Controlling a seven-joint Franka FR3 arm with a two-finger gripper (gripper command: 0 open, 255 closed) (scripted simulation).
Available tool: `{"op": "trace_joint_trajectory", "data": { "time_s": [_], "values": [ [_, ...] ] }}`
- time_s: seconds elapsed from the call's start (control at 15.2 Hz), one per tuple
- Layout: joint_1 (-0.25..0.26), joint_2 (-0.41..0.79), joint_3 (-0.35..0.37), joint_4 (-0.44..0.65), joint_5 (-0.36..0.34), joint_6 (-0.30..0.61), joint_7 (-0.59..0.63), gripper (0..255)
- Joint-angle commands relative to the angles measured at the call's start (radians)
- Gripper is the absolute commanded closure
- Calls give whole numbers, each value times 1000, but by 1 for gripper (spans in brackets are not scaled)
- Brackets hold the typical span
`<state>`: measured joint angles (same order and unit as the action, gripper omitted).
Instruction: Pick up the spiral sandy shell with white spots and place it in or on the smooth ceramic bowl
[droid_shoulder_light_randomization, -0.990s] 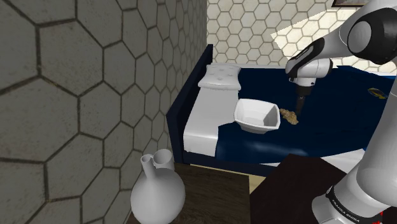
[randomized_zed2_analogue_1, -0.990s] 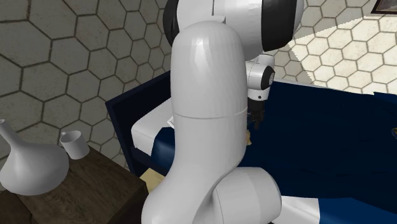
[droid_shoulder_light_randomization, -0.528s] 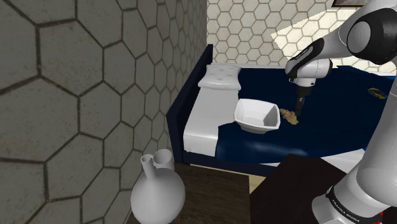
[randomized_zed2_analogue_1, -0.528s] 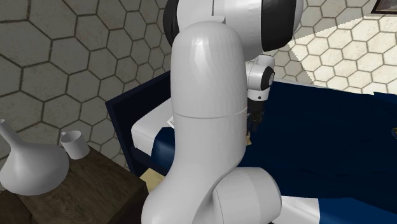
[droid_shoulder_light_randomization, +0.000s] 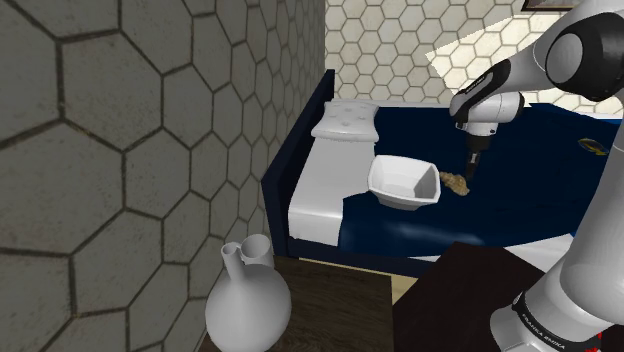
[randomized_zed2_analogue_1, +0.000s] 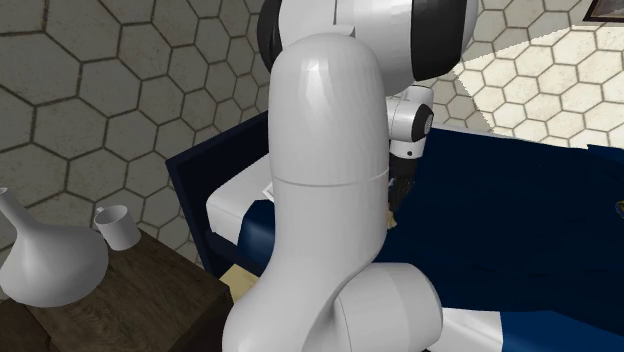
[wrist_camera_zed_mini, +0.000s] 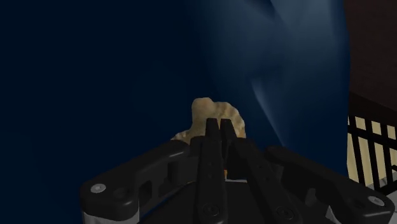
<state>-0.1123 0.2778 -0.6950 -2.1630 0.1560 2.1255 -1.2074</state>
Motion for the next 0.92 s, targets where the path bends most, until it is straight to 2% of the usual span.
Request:
{"op": "trace_joint_trajectory", "data": {
  "time_s": [0.0, 0.13, 0.2, 0.53, 0.86],
  "values": [
    [4, 0, 4, -2, 2, 2, 0, 255],
    [4, -7, 0, 0, -4, -5, 3, 255],
    [4, -7, 0, 0, -4, -5, 3, 0],
    [57, -10, 63, 16, -27, 93, -88, 0],
    [47, 24, 76, -4, 0, 142, -108, 0]
  ]
}}
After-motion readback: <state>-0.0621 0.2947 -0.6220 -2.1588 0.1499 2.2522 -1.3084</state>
